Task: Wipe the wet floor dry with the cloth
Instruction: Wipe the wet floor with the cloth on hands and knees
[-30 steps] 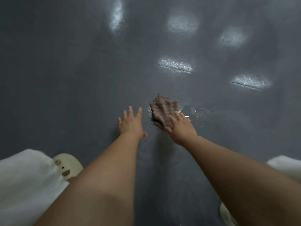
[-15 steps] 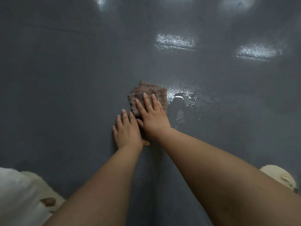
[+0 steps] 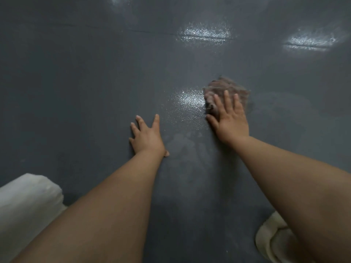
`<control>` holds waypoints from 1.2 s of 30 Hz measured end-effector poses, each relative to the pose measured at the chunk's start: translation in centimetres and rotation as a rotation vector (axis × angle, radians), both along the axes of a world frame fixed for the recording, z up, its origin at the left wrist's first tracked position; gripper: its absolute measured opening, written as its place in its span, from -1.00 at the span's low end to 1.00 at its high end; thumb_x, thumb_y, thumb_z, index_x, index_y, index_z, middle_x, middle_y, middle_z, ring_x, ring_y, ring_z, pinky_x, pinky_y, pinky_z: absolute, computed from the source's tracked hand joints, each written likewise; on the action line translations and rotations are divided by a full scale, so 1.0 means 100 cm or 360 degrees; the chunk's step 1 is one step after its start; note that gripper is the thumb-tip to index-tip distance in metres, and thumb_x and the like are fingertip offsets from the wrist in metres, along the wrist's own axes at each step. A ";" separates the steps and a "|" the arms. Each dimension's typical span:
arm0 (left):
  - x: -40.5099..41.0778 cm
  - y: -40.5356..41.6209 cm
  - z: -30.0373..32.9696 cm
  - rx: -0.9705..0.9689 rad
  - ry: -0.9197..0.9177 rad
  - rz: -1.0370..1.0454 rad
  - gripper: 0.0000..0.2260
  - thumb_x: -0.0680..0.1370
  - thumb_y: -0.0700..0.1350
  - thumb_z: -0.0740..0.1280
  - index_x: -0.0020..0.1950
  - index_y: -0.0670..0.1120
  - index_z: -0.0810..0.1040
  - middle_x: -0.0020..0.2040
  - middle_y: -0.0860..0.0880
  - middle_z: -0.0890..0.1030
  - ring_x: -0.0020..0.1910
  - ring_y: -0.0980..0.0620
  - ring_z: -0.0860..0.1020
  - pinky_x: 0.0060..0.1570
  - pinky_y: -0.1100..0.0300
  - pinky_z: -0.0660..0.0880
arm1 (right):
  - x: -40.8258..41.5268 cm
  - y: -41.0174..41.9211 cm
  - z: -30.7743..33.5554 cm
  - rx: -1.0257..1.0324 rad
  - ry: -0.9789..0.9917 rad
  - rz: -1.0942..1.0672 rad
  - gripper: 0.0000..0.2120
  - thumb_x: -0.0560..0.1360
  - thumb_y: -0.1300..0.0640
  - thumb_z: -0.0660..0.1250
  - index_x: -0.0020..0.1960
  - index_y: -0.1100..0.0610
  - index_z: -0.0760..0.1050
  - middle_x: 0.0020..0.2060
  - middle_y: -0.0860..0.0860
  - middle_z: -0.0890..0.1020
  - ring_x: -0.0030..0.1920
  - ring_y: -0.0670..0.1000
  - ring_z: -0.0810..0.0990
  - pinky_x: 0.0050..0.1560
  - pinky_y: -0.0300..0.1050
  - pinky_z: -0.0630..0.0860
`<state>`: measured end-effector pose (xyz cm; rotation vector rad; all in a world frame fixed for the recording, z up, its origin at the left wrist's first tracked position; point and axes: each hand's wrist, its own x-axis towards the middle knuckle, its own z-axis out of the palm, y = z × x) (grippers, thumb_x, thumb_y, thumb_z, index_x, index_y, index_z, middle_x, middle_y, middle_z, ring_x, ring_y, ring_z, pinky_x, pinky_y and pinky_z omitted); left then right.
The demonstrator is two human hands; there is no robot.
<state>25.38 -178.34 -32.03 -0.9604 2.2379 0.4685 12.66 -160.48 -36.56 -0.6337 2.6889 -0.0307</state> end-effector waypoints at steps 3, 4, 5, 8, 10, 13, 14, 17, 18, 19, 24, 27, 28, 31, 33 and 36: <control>0.002 0.000 0.000 -0.0014 0.0018 0.0000 0.09 0.28 0.01 0.59 0.54 0.17 -0.13 0.54 -0.16 -0.21 0.52 -0.20 -0.14 0.40 -0.14 0.15 | -0.002 0.025 0.005 0.0080 -0.0040 -0.0281 -0.33 0.53 -0.34 -0.02 0.53 -0.17 -0.18 0.53 0.02 -0.24 0.51 0.14 -0.31 0.48 0.08 -0.27; 0.002 0.000 -0.001 -0.0013 0.0020 0.0005 0.09 0.27 0.01 0.59 0.54 0.18 -0.12 0.54 -0.16 -0.21 0.52 -0.20 -0.14 0.40 -0.15 0.15 | -0.001 0.026 0.007 0.0116 -0.0067 -0.0374 -0.34 0.52 -0.36 -0.04 0.51 -0.21 -0.21 0.52 0.03 -0.27 0.50 0.16 -0.33 0.44 0.17 -0.30; 0.002 0.000 -0.002 -0.0011 0.0019 0.0008 0.09 0.27 0.01 0.59 0.54 0.18 -0.12 0.54 -0.17 -0.21 0.52 -0.21 -0.14 0.40 -0.15 0.15 | 0.001 0.024 0.007 0.0127 -0.0088 -0.0459 -0.35 0.51 -0.37 -0.05 0.50 -0.25 -0.23 0.52 0.03 -0.29 0.49 0.19 -0.35 0.41 0.26 -0.32; 0.000 0.000 -0.003 -0.0012 0.0019 0.0009 0.10 0.26 0.00 0.60 0.54 0.17 -0.12 0.54 -0.18 -0.22 0.52 -0.21 -0.15 0.40 -0.17 0.15 | 0.008 0.003 0.006 0.0047 -0.0097 -0.0627 -0.41 0.56 -0.30 -0.06 0.51 -0.24 -0.20 0.52 0.04 -0.29 0.48 0.25 -0.34 0.37 0.40 -0.26; 0.000 0.000 -0.003 -0.0004 0.0023 0.0020 0.10 0.26 -0.02 0.60 0.54 0.16 -0.11 0.53 -0.18 -0.22 0.52 -0.22 -0.15 0.40 -0.17 0.14 | 0.014 -0.014 0.006 0.0033 -0.0087 -0.0588 -0.43 0.59 -0.24 -0.07 0.52 -0.21 -0.20 0.52 0.03 -0.28 0.48 0.26 -0.33 0.39 0.39 -0.25; -0.001 0.000 -0.003 0.0006 0.0033 0.0018 0.08 0.26 -0.03 0.60 0.55 0.15 -0.09 0.53 -0.19 -0.22 0.52 -0.23 -0.14 0.39 -0.18 0.14 | 0.032 -0.048 0.006 0.0005 -0.0066 -0.0259 -0.44 0.59 -0.23 -0.04 0.51 -0.23 -0.19 0.52 0.03 -0.27 0.48 0.26 -0.33 0.37 0.34 -0.32; 0.000 0.000 -0.004 -0.0001 0.0033 0.0006 0.08 0.26 -0.02 0.60 0.55 0.16 -0.09 0.53 -0.19 -0.21 0.52 -0.24 -0.13 0.39 -0.18 0.16 | 0.040 -0.060 0.006 -0.0011 -0.0064 -0.0109 -0.44 0.58 -0.24 -0.03 0.51 -0.24 -0.19 0.53 0.03 -0.26 0.48 0.27 -0.33 0.37 0.32 -0.35; 0.000 -0.001 -0.006 -0.0029 0.0042 -0.0024 0.08 0.27 0.00 0.59 0.55 0.16 -0.10 0.53 -0.19 -0.21 0.52 -0.24 -0.12 0.37 -0.18 0.19 | 0.051 -0.087 0.006 -0.0019 -0.0060 0.0277 -0.44 0.57 -0.27 -0.05 0.51 -0.25 -0.15 0.53 0.03 -0.23 0.47 0.28 -0.34 0.36 0.30 -0.40; 0.000 -0.001 -0.006 -0.0030 0.0045 -0.0022 0.09 0.27 0.00 0.59 0.55 0.16 -0.11 0.53 -0.19 -0.21 0.52 -0.24 -0.12 0.37 -0.18 0.19 | 0.049 -0.090 0.007 -0.0005 -0.0056 0.0350 -0.44 0.57 -0.28 -0.06 0.51 -0.25 -0.15 0.53 0.03 -0.23 0.48 0.27 -0.34 0.36 0.29 -0.40; 0.000 -0.001 -0.006 -0.0030 0.0044 -0.0018 0.09 0.27 0.00 0.59 0.55 0.16 -0.11 0.53 -0.19 -0.21 0.52 -0.24 -0.12 0.37 -0.18 0.19 | 0.044 -0.089 0.007 0.0009 -0.0046 0.0396 -0.44 0.57 -0.29 -0.06 0.51 -0.25 -0.15 0.54 0.02 -0.22 0.48 0.26 -0.33 0.37 0.28 -0.39; -0.001 -0.001 -0.006 -0.0012 0.0022 0.0005 0.09 0.26 -0.02 0.60 0.54 0.16 -0.10 0.53 -0.19 -0.22 0.52 -0.24 -0.14 0.38 -0.19 0.16 | 0.015 -0.056 0.003 0.0005 -0.0008 0.0235 -0.45 0.58 -0.25 -0.04 0.51 -0.25 -0.14 0.54 -0.06 -0.19 0.51 0.15 -0.28 0.40 0.23 -0.35; -0.002 0.000 -0.005 -0.0005 0.0019 0.0023 0.09 0.25 -0.04 0.60 0.54 0.15 -0.08 0.53 -0.19 -0.22 0.52 -0.24 -0.14 0.38 -0.20 0.15 | -0.006 -0.018 0.001 0.0010 0.0003 -0.0085 -0.45 0.59 -0.23 -0.03 0.51 -0.24 -0.13 0.54 -0.05 -0.19 0.51 0.14 -0.28 0.40 0.20 -0.36; -0.003 0.000 -0.005 -0.0008 0.0016 0.0027 0.09 0.25 -0.04 0.61 0.54 0.15 -0.08 0.53 -0.19 -0.22 0.52 -0.24 -0.14 0.38 -0.20 0.16 | -0.012 -0.002 0.001 0.0023 0.0022 -0.0194 -0.45 0.59 -0.23 -0.03 0.52 -0.23 -0.13 0.54 -0.04 -0.18 0.52 0.15 -0.27 0.41 0.20 -0.36; -0.004 0.002 -0.004 -0.0017 0.0012 0.0022 0.09 0.25 -0.04 0.60 0.54 0.15 -0.08 0.53 -0.19 -0.22 0.52 -0.25 -0.13 0.38 -0.20 0.16 | -0.020 0.041 0.000 0.0055 0.0041 -0.0540 -0.43 0.59 -0.22 -0.03 0.53 -0.17 -0.14 0.54 0.00 -0.19 0.52 0.15 -0.26 0.42 0.22 -0.32; -0.004 0.001 -0.003 -0.0015 0.0011 0.0008 0.08 0.26 -0.04 0.60 0.54 0.14 -0.08 0.53 -0.20 -0.22 0.51 -0.25 -0.13 0.38 -0.20 0.16 | -0.012 0.052 0.000 0.0038 0.0053 -0.0706 -0.43 0.60 -0.18 -0.02 0.55 -0.13 -0.13 0.54 0.03 -0.18 0.52 0.18 -0.24 0.46 0.21 -0.28; -0.003 0.001 -0.002 -0.0003 0.0028 0.0016 0.07 0.27 -0.05 0.60 0.54 0.14 -0.08 0.53 -0.20 -0.22 0.51 -0.25 -0.14 0.38 -0.21 0.15 | 0.012 0.035 0.000 -0.0017 0.0070 -0.0883 -0.43 0.61 -0.15 0.00 0.55 -0.10 -0.13 0.54 0.10 -0.16 0.51 0.24 -0.22 0.45 0.19 -0.26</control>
